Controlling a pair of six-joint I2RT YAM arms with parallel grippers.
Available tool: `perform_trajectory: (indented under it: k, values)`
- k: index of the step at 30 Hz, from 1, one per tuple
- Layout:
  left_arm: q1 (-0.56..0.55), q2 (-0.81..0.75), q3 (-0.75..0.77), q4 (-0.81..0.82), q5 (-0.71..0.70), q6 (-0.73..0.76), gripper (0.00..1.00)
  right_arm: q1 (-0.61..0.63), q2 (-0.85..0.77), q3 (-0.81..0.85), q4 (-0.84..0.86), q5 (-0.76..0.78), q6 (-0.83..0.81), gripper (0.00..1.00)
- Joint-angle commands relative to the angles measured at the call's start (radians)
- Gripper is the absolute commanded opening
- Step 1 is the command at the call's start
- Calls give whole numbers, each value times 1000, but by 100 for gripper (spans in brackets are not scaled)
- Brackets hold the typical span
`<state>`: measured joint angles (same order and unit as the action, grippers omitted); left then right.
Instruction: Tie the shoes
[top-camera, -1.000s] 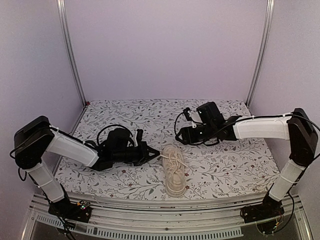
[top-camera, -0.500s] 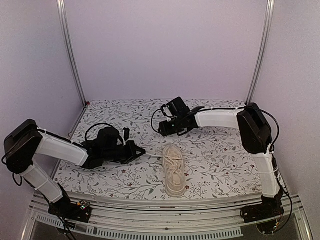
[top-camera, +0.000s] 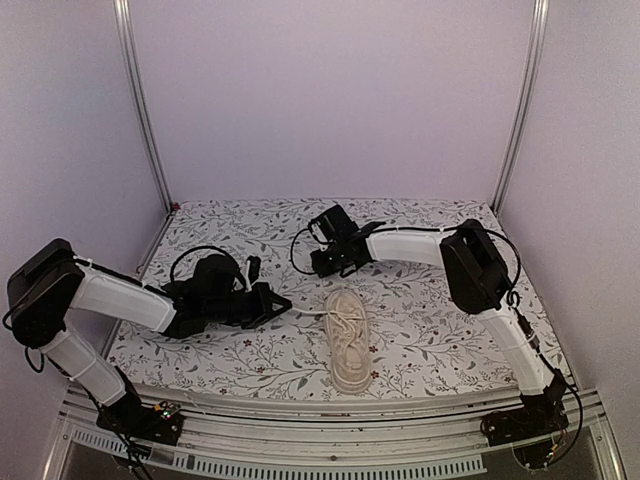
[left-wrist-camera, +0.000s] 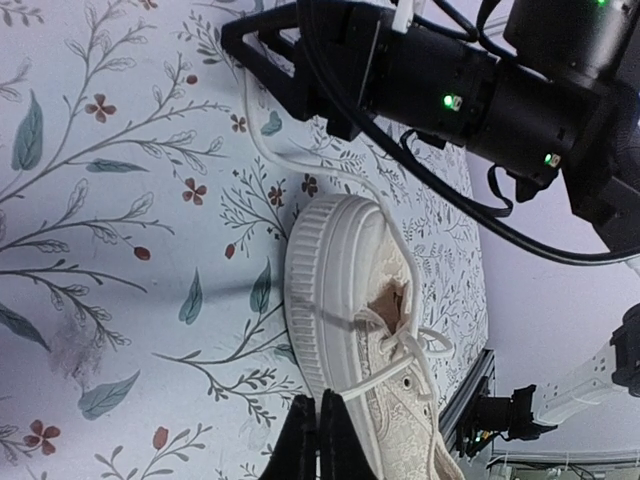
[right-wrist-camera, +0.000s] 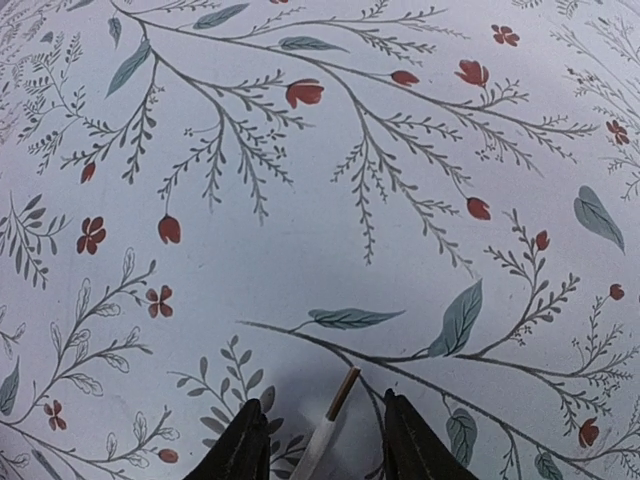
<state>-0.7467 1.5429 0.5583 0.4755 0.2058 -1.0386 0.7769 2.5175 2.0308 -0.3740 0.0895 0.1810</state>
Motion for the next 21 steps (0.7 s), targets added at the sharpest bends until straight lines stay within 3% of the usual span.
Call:
perform_trajectory:
  k: [1, 4, 6, 14, 21]
  values:
    - [12, -16, -4, 18, 16, 20, 0, 1, 68, 52, -40, 58, -36, 39]
    - [12, -22, -4, 17, 14, 22, 0, -1, 100, 74, -44, 58, -40, 22]
    - [13, -25, -4, 15, 13, 24, 0, -1, 109, 80, -49, 66, -36, 4]
    - [22, -17, 3, 8, 10, 40, 0, -8, -17, 66, -13, 142, -47, 2]
    - [52, 41, 65, -2, 42, 92, 0, -36, -393, -193, 154, 140, -66, 2]
